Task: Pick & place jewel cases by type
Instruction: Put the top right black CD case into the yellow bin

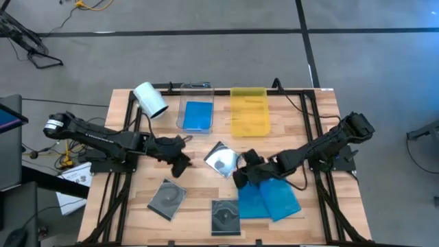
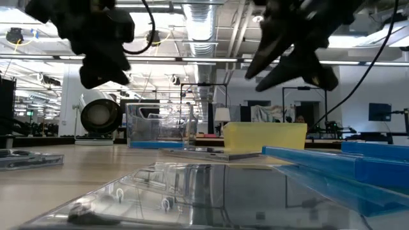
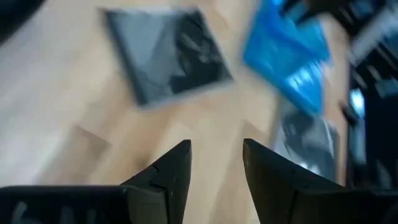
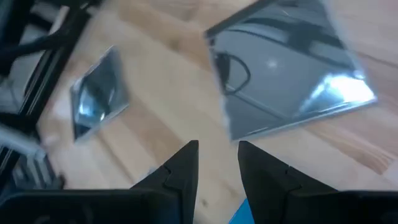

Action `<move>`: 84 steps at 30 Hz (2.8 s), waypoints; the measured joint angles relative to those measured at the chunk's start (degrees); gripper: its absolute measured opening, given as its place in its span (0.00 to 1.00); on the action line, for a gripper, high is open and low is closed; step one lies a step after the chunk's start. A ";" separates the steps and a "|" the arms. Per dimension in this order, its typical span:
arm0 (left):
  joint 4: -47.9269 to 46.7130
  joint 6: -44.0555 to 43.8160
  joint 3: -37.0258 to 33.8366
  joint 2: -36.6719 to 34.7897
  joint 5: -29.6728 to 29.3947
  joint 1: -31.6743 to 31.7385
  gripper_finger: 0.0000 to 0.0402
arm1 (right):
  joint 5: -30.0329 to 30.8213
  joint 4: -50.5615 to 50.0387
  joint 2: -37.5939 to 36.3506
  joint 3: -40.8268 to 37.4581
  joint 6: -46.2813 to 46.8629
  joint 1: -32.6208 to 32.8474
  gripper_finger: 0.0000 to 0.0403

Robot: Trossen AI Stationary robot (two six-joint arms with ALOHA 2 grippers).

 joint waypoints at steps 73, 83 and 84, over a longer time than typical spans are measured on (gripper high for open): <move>-3.95 -3.78 -1.44 11.97 -14.32 0.53 0.34 | -3.13 -10.98 11.73 0.79 -5.98 -13.52 0.27; 4.60 -1.68 -1.38 20.61 -15.23 0.90 0.34 | -2.71 -7.92 11.92 0.90 -8.92 -14.33 0.27; 5.73 -1.70 -1.42 21.73 -14.73 0.90 0.34 | -2.71 -7.78 11.92 0.90 -8.96 -14.33 0.27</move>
